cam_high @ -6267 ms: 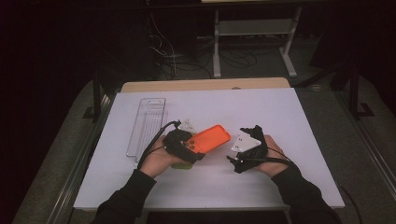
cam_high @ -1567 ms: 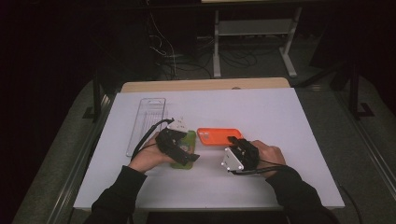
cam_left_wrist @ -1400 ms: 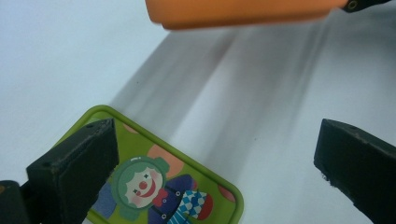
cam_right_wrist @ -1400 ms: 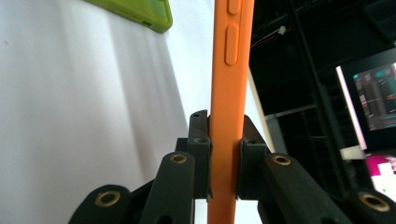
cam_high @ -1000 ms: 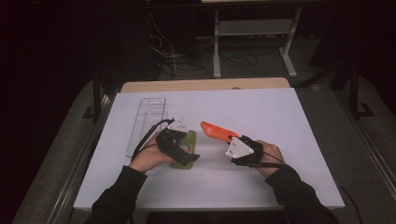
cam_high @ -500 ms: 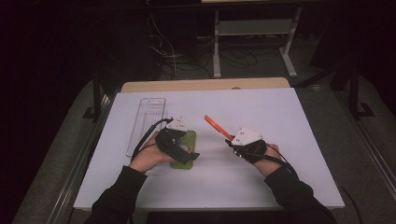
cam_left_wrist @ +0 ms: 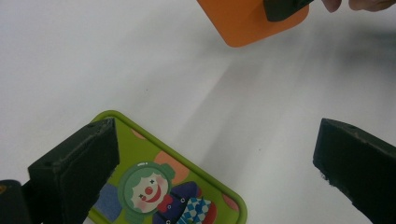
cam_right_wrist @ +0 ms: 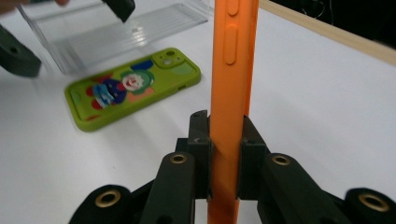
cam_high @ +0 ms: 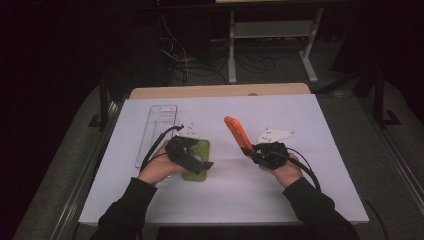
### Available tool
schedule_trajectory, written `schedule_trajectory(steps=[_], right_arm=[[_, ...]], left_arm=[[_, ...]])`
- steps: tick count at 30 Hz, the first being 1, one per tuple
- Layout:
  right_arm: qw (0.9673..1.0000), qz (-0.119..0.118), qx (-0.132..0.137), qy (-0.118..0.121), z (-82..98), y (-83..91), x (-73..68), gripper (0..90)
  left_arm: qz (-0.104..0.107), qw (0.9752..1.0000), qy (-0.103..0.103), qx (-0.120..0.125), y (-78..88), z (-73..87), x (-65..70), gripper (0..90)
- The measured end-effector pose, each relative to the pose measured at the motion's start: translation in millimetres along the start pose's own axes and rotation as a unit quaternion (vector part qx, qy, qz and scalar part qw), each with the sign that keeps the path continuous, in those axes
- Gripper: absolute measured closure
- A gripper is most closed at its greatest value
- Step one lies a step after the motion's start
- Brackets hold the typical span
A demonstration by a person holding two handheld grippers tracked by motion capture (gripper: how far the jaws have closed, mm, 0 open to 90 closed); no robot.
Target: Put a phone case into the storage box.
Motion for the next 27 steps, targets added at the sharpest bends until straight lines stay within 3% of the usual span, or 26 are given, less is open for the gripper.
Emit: schedule_trajectory(steps=[1,4,5,8,9,10,13,14,20,27], right_arm=[[1.0000,-0.002,0.007,-0.004,-0.2,0.1,2.1,78.0],[0.9994,-0.016,0.012,-0.029,0.7,0.3,5.6,78.1],[0.9992,-0.019,0.011,-0.034,1.1,0.7,6.5,78.0],[0.9984,-0.027,0.015,-0.048,2.1,0.3,8.8,78.1],[0.9982,-0.028,0.017,-0.050,2.1,0.2,9.5,78.0],[0.9980,-0.031,0.018,-0.052,2.2,0.0,9.4,78.0],[0.9974,-0.034,0.023,-0.059,1.6,-0.9,6.7,78.0],[0.9971,-0.036,0.024,-0.063,1.4,-1.2,5.5,78.0],[0.9959,-0.048,0.030,-0.071,-0.2,-4.9,-3.0,78.0],[0.9964,-0.053,0.025,-0.061,-1.5,-11.0,-13.3,78.0]], left_arm=[[-0.001,1.0000,-0.004,-0.002,0.7,-0.1,-0.9,0.0],[0.001,0.9999,0.012,0.010,-0.6,-0.7,0.5,0.0],[-0.004,1.0000,-0.001,-0.003,1.1,-0.4,-1.6,0.0],[-0.002,0.9999,0.009,0.006,0.7,-1.5,-1.5,0.0],[0.004,0.9995,0.025,0.017,-0.1,-2.3,0.1,0.0],[0.003,0.9996,0.018,0.020,1.0,-3.3,-1.8,0.0],[0.008,0.9983,0.042,0.041,1.6,-6.8,-0.5,0.0],[0.007,0.9981,0.041,0.046,1.6,-7.8,-1.1,0.0],[0.017,0.9940,0.068,0.084,3.5,-15.4,-0.2,0.0],[0.019,0.9937,0.063,0.091,2.7,-22.6,2.0,0.0]])
Point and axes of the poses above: each handheld gripper's, and its own axes: y roughly backward along the jaws, z roughly out of its underside, x roughly to its right, the point moved 2 cm from there along -y, roughly forward along the jaws, and after that the axes turned 7 degrees about -x, right-handed, at the moved point
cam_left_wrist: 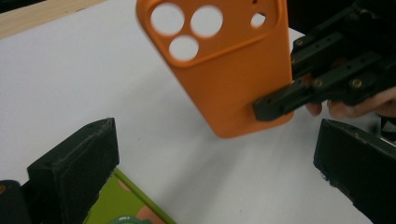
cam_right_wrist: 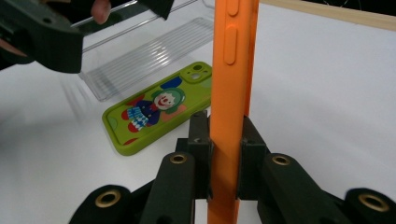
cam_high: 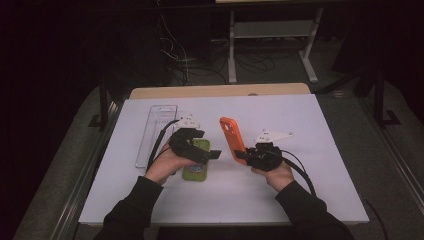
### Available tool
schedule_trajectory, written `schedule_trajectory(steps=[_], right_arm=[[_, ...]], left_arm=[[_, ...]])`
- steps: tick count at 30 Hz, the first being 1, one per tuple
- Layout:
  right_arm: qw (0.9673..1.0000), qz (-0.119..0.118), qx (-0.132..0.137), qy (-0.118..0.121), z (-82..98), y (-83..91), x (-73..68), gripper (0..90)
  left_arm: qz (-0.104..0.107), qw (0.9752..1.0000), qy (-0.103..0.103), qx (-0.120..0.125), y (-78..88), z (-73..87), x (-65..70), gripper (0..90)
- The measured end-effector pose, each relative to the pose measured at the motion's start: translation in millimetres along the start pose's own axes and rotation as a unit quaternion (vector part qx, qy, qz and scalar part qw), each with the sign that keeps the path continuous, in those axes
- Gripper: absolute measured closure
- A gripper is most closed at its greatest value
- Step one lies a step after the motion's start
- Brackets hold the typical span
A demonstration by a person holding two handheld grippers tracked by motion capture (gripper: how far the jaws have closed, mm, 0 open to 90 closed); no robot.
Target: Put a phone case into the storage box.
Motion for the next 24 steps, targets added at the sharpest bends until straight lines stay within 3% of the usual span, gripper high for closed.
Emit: schedule_trajectory(steps=[9,12,17,24], right_arm=[[0.9999,-0.004,-0.003,0.013,-0.9,-8.2,-12.8,78.1],[0.9998,-0.006,-0.001,0.019,-1.3,-9.7,-15.1,78.0],[0.9997,-0.017,0.011,0.016,-2.5,-12.1,-20.4,78.1],[0.9994,-0.028,0.016,0.015,-3.7,-16.5,-29.4,78.1]], left_arm=[[0.001,0.9997,0.017,0.015,-5.5,-4.2,4.3,0.0],[-0.003,0.9998,0.014,0.016,-6.9,-4.9,3.7,0.0],[-0.003,0.9997,0.018,0.016,-10.3,-5.8,3.8,0.0],[0.003,0.9989,0.030,0.035,-16.9,-8.0,4.7,0.0]])
Point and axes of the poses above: each handheld gripper's, and its own axes: y roughly backward along the jaws, z roughly out of its underside, x roughly to its right, the point moved 2 cm from there along -y, roughly forward along the jaws, and after that the axes turned 7 degrees about -x, right-handed, at the moved point
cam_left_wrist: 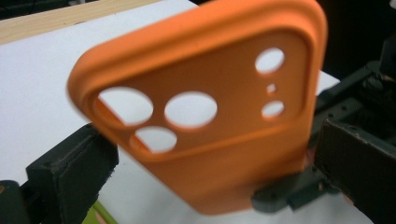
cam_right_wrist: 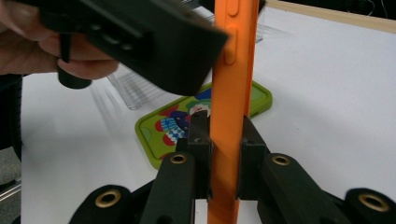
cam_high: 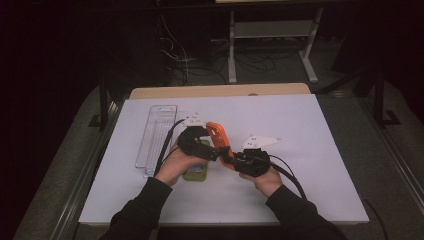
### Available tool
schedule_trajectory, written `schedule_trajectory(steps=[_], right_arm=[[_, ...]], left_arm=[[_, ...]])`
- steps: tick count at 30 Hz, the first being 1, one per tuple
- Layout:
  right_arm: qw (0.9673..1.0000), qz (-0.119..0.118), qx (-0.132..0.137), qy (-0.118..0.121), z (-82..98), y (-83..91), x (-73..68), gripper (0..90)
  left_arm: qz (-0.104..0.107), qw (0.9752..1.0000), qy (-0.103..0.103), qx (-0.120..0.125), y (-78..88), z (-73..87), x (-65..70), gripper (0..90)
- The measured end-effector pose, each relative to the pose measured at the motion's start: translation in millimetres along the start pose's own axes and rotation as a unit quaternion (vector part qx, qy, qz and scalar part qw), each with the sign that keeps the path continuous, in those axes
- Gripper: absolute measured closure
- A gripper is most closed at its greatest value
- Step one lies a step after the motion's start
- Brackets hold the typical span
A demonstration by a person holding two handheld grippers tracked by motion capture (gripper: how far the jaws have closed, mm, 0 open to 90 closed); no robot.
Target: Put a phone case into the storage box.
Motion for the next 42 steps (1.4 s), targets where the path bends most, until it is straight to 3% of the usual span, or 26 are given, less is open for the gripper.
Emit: schedule_trajectory(steps=[6,8,19,20,23,25,26,30,39,42], right_arm=[[1.0000,-0.004,0.003,0.004,-0.3,-4.1,-4.6,78.0],[1.0000,-0.005,0.001,0.001,0.3,-5.4,-6.1,78.1],[0.9999,-0.002,-0.012,-0.001,3.6,-11.0,-9.0,78.1],[0.9999,-0.001,-0.013,-0.001,3.8,-11.3,-9.2,78.1],[0.9998,0.003,-0.018,0.004,4.6,-12.3,-9.3,78.0],[0.9998,0.004,-0.018,0.004,4.7,-12.5,-9.4,78.0],[0.9998,0.005,-0.018,0.003,4.9,-12.7,-9.6,78.0],[0.9997,0.008,-0.020,0.009,5.4,-13.5,-9.9,78.0],[0.9994,0.017,-0.022,0.020,5.2,-12.9,-10.3,77.4],[0.9991,0.016,-0.030,0.024,5.1,-10.9,-8.2,63.9]], left_arm=[[0.005,0.9999,0.006,0.011,-3.4,-0.4,-0.5,0.0],[0.003,0.9999,-0.002,0.012,-3.0,-0.6,-2.0,0.0],[0.007,0.9996,0.019,0.018,-5.1,1.5,-2.7,1.6],[0.004,0.9997,0.011,0.019,-4.5,1.6,-4.4,3.2],[0.008,0.9992,0.031,0.024,-4.4,2.4,-4.2,7.9],[0.006,0.9993,0.021,0.032,-3.4,1.9,-6.3,9.8],[0.011,0.9990,0.030,0.032,-3.2,2.1,-5.9,10.4],[0.006,0.9992,0.021,0.033,-2.2,2.0,-5.6,12.5],[0.015,0.9990,0.021,0.036,-1.9,0.3,-2.6,14.4],[0.007,0.9994,0.010,0.033,-1.6,0.1,-2.9,14.5]])
Point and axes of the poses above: each handheld gripper's, and its own axes: y roughly backward along the jaws, z roughly out of its underside, x roughly to its right, the point moved 2 cm from there along -y, roughly forward along the jaws, and after that the axes turned 7 degrees about -x, right-handed, at the moved point
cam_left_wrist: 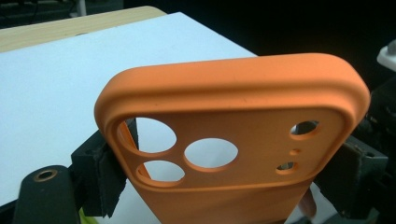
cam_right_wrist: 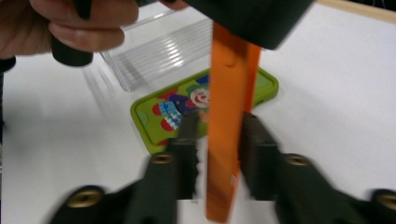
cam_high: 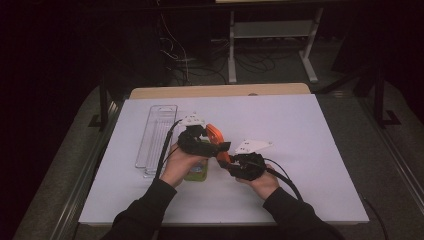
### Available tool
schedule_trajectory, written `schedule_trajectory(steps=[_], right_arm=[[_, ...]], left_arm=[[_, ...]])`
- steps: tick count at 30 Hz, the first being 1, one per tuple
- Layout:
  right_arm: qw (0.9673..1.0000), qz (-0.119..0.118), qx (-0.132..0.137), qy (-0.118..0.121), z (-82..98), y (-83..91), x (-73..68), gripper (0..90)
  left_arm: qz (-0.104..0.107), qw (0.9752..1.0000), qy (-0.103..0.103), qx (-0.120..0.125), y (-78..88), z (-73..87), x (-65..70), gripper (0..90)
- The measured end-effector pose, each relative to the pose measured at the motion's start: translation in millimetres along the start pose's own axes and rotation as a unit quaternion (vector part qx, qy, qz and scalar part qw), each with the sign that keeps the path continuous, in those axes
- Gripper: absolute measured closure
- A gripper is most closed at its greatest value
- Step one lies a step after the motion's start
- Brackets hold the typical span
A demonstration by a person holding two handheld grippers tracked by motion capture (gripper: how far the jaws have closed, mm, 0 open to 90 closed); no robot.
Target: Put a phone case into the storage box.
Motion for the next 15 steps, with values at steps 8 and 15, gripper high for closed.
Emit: schedule_trajectory(steps=[8,15], right_arm=[[0.9992,0.001,-0.038,-0.014,7.0,12.6,15.1,28.1],[0.9971,0.029,-0.068,-0.017,23.0,30.0,27.0,11.8]], left_arm=[[-0.007,0.9999,0.006,-0.004,3.5,0.4,-2.6,14.4],[-0.014,0.9999,0.006,-0.008,7.4,0.0,-4.6,14.3]])
Point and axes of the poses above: each handheld gripper's, and its own axes: y roughly backward along the jaws, z roughly out of its underside, x roughly to its right, the point moved 2 cm from there along -y, roughly forward along the jaws, and after that the axes turned 7 degrees about -x, right-handed, at the moved point
